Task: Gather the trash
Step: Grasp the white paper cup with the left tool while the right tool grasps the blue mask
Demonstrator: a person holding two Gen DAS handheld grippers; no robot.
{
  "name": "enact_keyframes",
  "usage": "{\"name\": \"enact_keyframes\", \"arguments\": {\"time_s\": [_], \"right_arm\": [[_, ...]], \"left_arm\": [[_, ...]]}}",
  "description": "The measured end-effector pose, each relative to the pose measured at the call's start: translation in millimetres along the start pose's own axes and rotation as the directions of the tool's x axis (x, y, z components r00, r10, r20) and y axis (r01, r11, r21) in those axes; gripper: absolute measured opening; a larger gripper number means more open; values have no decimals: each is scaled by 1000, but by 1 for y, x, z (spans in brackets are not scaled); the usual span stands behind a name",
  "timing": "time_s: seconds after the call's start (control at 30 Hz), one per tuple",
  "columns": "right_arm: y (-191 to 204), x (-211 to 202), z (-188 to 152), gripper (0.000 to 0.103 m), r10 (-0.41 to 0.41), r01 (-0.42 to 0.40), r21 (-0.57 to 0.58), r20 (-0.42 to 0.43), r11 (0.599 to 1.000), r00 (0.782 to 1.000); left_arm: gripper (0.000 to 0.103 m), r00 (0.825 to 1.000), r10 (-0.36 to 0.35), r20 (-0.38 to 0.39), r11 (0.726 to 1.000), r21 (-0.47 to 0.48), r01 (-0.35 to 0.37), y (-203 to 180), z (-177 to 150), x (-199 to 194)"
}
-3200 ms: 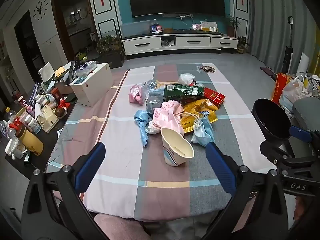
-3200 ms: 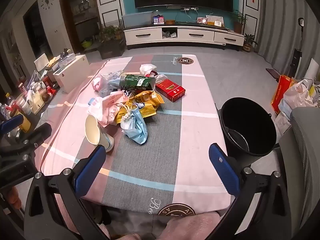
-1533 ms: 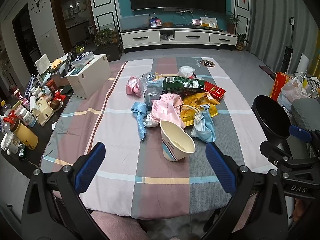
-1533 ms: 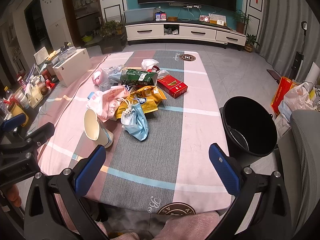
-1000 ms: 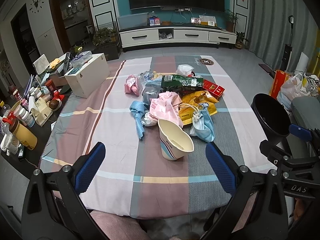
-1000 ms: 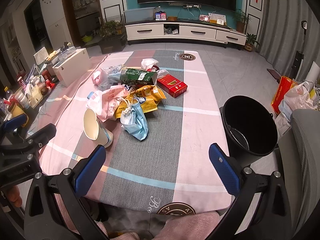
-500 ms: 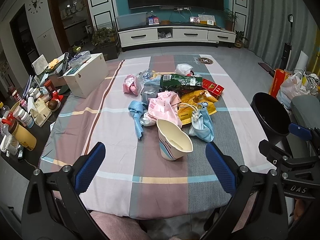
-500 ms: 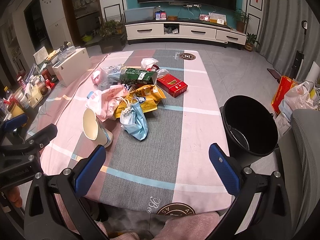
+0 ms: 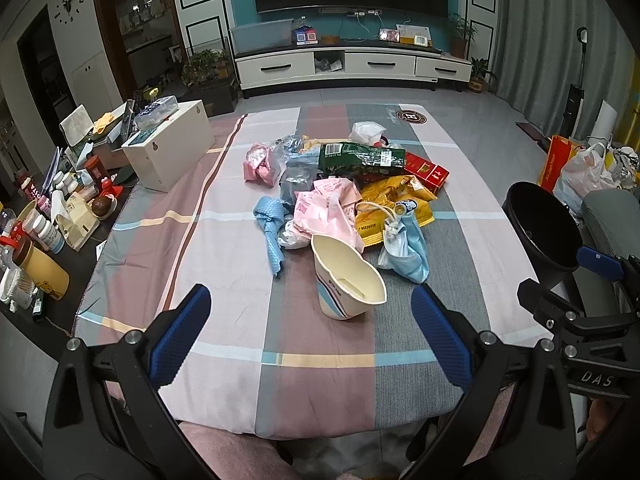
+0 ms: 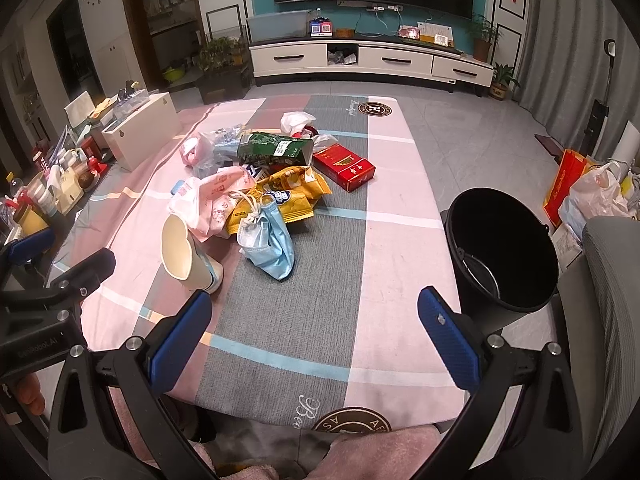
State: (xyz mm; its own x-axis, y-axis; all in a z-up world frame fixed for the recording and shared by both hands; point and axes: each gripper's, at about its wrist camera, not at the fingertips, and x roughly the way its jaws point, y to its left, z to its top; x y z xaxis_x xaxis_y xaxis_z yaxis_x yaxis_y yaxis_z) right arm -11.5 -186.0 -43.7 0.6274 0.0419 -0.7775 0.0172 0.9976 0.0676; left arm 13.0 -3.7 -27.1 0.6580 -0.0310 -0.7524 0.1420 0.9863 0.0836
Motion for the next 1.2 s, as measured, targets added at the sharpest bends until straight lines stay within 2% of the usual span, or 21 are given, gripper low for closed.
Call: {"name": "enact_keyframes", "arguments": {"time_s": [0.13, 0.23, 0.37, 0.43, 0.57, 0.73, 0.8, 0.93, 0.97, 1.03, 1.07, 1.13, 1.2], "right_arm": [[-3, 6, 1, 101, -3, 3, 9, -11, 1000, 1000], [-7, 11, -1, 101, 16, -16, 16, -9, 1000, 1000], [-13, 28, -6, 101, 69, -68, 20, -7, 997, 998], [-15, 40, -9, 101, 103, -102, 22, -15, 995, 995], [-12, 65, -17, 101, 153, -153, 0, -8, 988, 988], [2, 94, -17, 101, 202, -201, -57, 7, 978, 979], [8, 106, -14, 97, 206, -205, -74, 4, 976, 979], [21, 130, -4, 85, 223, -222, -122, -8, 967, 975], [24, 136, -2, 81, 226, -225, -131, -12, 965, 974], [28, 148, 2, 76, 229, -230, -138, -22, 963, 973], [30, 152, 4, 70, 229, -230, -140, -25, 963, 973], [33, 160, 5, 58, 236, -239, -143, -37, 960, 971], [34, 164, 4, 39, 247, -251, -140, -47, 958, 968]], "left_arm": [[100, 1000, -22, -22, 1000, -22, 21, 5, 1, 8], [100, 995, -90, -42, 993, -77, 87, 16, 0, 17], [100, 970, -234, -66, 954, -206, 216, 39, -8, 37], [100, 960, -272, -73, 936, -253, 246, 46, -12, 48], [100, 952, -300, -60, 919, -286, 272, 46, -16, 65], [100, 956, -288, -61, 928, -263, 263, 30, -6, 89], [100, 955, -288, -75, 930, -261, 260, 24, -1, 98], [99, 956, -274, -107, 938, -250, 240, 12, 9, 118], [99, 961, -247, -123, 948, -236, 213, 8, 12, 125], [85, 962, -232, -144, 954, -224, 197, 5, 13, 132], [82, 961, -229, -157, 956, -220, 192, 3, 13, 136], [66, 959, -224, -174, 960, -211, 186, 3, 10, 139], [61, 956, -232, -179, 958, -213, 192, 5, 7, 139]]}}
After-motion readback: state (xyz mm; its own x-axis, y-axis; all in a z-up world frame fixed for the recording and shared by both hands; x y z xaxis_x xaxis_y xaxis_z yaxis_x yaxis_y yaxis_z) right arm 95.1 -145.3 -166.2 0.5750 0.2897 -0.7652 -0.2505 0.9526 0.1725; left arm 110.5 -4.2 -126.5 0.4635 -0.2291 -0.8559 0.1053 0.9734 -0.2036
